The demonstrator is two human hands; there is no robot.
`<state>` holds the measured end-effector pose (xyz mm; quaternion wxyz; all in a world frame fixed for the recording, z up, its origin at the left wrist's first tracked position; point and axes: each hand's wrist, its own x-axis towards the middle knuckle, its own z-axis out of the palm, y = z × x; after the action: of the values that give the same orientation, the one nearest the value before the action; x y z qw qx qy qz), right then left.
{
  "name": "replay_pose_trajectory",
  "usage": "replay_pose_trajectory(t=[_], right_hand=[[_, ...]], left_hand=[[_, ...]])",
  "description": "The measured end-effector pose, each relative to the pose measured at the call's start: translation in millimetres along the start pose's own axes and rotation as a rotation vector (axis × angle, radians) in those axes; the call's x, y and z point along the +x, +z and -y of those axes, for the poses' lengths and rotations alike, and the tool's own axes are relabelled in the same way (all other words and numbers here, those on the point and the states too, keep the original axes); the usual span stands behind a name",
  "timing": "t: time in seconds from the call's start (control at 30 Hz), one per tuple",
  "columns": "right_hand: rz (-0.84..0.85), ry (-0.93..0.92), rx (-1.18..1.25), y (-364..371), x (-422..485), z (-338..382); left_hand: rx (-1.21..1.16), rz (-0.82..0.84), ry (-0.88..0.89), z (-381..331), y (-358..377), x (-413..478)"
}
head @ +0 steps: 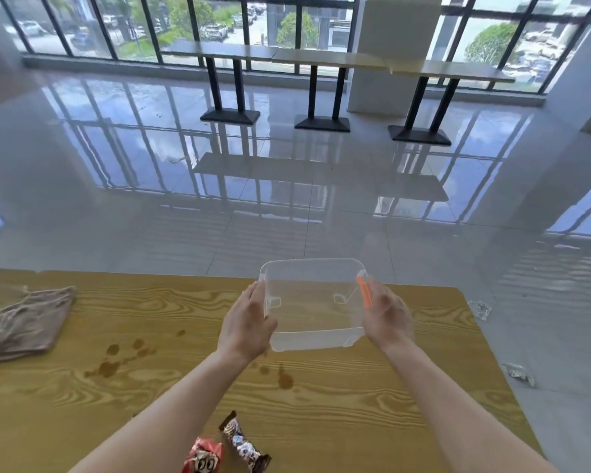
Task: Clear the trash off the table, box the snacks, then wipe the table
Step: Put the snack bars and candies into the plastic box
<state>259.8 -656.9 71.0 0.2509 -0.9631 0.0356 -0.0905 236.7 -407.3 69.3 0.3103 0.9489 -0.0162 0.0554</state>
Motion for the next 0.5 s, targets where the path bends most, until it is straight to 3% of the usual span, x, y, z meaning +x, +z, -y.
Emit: replay_pose_trajectory(t=[0.5], right_hand=[[0.129,-0.354,0.062,75,-75,204]], left_hand=[[0.153,-0.266,-0.215,143,-151,-138]])
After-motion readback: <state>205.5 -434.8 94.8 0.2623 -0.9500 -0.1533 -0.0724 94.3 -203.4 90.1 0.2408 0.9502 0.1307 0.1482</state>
